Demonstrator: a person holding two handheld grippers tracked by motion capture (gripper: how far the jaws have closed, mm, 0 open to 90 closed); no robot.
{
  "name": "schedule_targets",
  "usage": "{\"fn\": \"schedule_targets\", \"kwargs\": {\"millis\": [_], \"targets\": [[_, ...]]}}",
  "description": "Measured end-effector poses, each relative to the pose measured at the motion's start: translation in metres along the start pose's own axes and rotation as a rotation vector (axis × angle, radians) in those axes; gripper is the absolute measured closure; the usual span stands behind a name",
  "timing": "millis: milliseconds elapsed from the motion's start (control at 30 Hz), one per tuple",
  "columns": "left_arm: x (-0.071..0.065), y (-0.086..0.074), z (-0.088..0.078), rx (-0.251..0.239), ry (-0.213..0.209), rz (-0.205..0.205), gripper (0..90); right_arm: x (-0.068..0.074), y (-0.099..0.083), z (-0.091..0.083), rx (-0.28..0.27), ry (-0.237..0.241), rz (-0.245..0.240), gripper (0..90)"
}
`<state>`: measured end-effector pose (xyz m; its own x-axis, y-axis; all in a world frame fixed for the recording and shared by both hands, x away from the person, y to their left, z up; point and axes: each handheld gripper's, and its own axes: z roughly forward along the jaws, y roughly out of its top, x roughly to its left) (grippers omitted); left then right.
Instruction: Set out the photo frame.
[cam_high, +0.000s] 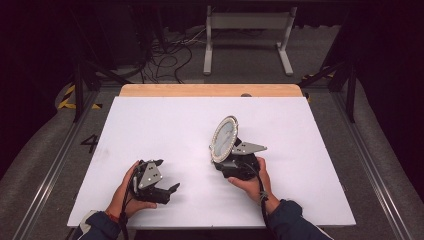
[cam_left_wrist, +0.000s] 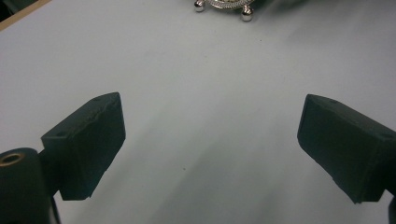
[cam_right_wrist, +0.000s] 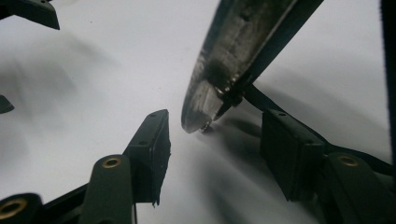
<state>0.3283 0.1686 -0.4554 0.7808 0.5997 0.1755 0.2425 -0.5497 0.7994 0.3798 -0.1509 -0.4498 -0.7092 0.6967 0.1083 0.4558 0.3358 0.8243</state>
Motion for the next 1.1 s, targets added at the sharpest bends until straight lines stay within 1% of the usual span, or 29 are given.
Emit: {"fn": "schedule_targets", "kwargs": {"millis": [33,100,167,267,300,367,400,433,500,600,667,767,800,933,1100], "targets": [[0.0,0.0,-0.001,0.004,0.005,0.001,8.4,0.001,0.001,0.001,-0.006,-0.005,0.005,44.3],[0.0,-0.001,-0.001,0.006,0.005,0.007,8.5,0.003,0.002,0.002,-0.033,-0.024,0.01,45.5],[-0.001,-0.002,-0.002,0.012,0.009,0.004,9.2,0.005,0.003,0.004,-0.05,-0.026,0.018,46.8],[0.0,-0.003,-0.002,0.014,0.01,0.007,9.2,0.007,0.004,0.006,-0.071,-0.038,0.027,50.2],[-0.001,-0.003,-0.003,0.012,0.012,0.004,9.2,0.008,0.004,0.007,-0.075,-0.049,0.028,51.4],[0.0,-0.003,-0.003,0.008,0.011,0.0,9.1,0.006,0.004,0.008,-0.082,-0.066,0.035,57.5],[0.0,-0.003,-0.004,0.008,0.012,-0.002,9.0,0.005,0.004,0.008,-0.085,-0.063,0.051,58.3],[0.0,-0.004,-0.004,0.008,0.011,0.0,9.0,0.004,0.004,0.009,-0.089,-0.059,0.054,58.5],[0.0,-0.003,-0.003,0.014,0.008,0.002,8.9,0.005,0.004,0.008,-0.083,-0.069,0.04,59.0],[0.0,-0.003,-0.001,0.018,0.003,0.008,8.9,0.004,0.004,0.008,-0.074,-0.067,0.028,59.9],[0.0,-0.003,-0.001,0.019,0.003,0.01,8.9,0.004,0.004,0.007,-0.071,-0.067,0.026,60.6],[0.0,-0.002,-0.001,0.011,-0.012,0.01,8.8,0.004,0.004,0.006,-0.066,-0.06,0.029,65.3],[0.001,-0.001,-0.001,0.012,-0.012,0.016,8.8,0.003,0.004,0.005,-0.064,-0.057,0.027,66.7],[0.0,0.002,0.002,0.01,-0.027,0.017,8.8,0.003,0.002,0.002,-0.063,-0.052,0.025,68.6],[0.0,0.007,0.008,0.01,-0.045,0.037,8.8,0.001,-0.002,-0.005,-0.058,-0.039,0.031,71.5]]}}
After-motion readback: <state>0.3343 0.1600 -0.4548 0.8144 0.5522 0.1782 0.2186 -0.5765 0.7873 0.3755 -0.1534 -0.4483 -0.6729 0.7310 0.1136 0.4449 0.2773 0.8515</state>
